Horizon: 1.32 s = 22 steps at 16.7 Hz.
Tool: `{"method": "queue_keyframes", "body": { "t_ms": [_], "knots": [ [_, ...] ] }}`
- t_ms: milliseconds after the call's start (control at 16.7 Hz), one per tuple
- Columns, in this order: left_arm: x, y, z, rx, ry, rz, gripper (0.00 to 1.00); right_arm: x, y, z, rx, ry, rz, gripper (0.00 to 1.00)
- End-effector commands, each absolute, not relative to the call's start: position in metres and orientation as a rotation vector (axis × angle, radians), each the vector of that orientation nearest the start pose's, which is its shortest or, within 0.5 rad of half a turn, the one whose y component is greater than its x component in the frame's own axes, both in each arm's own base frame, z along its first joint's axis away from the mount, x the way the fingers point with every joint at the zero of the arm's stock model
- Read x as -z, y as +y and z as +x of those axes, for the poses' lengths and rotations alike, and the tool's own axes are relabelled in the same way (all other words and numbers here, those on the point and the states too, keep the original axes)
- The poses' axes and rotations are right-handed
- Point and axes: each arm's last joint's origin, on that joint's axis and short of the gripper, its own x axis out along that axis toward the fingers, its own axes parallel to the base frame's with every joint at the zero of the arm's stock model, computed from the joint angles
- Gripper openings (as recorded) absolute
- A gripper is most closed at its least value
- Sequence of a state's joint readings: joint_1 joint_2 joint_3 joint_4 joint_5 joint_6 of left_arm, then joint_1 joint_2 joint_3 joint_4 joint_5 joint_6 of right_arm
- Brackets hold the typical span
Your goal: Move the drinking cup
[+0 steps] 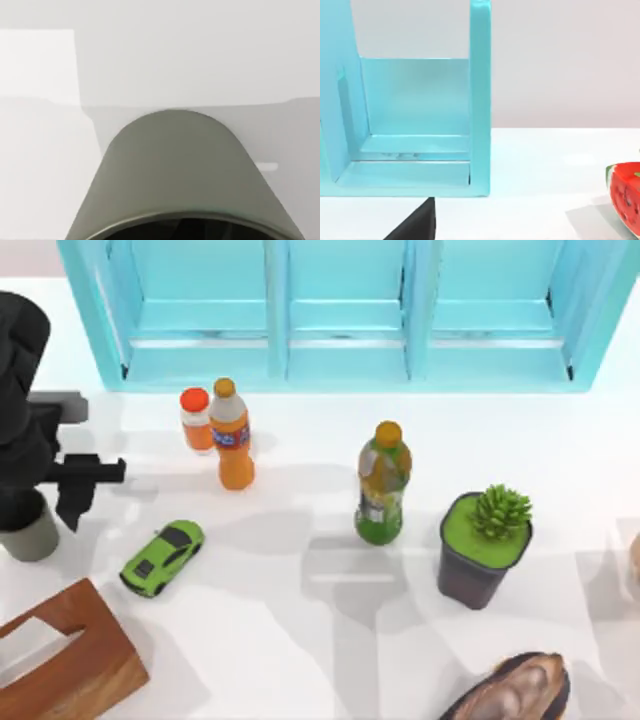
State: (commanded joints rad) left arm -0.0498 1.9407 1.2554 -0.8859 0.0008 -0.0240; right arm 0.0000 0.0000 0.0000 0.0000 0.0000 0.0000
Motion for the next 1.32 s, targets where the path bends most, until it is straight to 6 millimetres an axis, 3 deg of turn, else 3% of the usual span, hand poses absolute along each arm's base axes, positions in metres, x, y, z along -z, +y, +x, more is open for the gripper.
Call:
{"method": "queue_keyframes", "body": {
  "t_ms": [240, 900, 1080, 1320],
  "knots": [
    [-0.138, -0.015, 0.349, 0.015, 1.571, 0.016, 0.02, -0.160, -0.001, 0.106, 0.000, 0.000, 0.000, 1.00],
    [-0.143, -0.010, 0.351, 0.015, 1.560, 0.017, 0.00, -0.160, -0.001, 0.106, 0.000, 0.000, 0.000, 1.00],
    [-0.170, 0.025, 0.365, 0.005, 1.486, 0.027, 0.00, -0.160, -0.001, 0.106, 0.000, 0.000, 0.000, 1.00],
    [-0.224, 0.103, 0.375, -0.013, 1.375, 0.085, 0.00, -0.160, -0.001, 0.106, 0.000, 0.000, 0.000, 1.00]
  ]
}}
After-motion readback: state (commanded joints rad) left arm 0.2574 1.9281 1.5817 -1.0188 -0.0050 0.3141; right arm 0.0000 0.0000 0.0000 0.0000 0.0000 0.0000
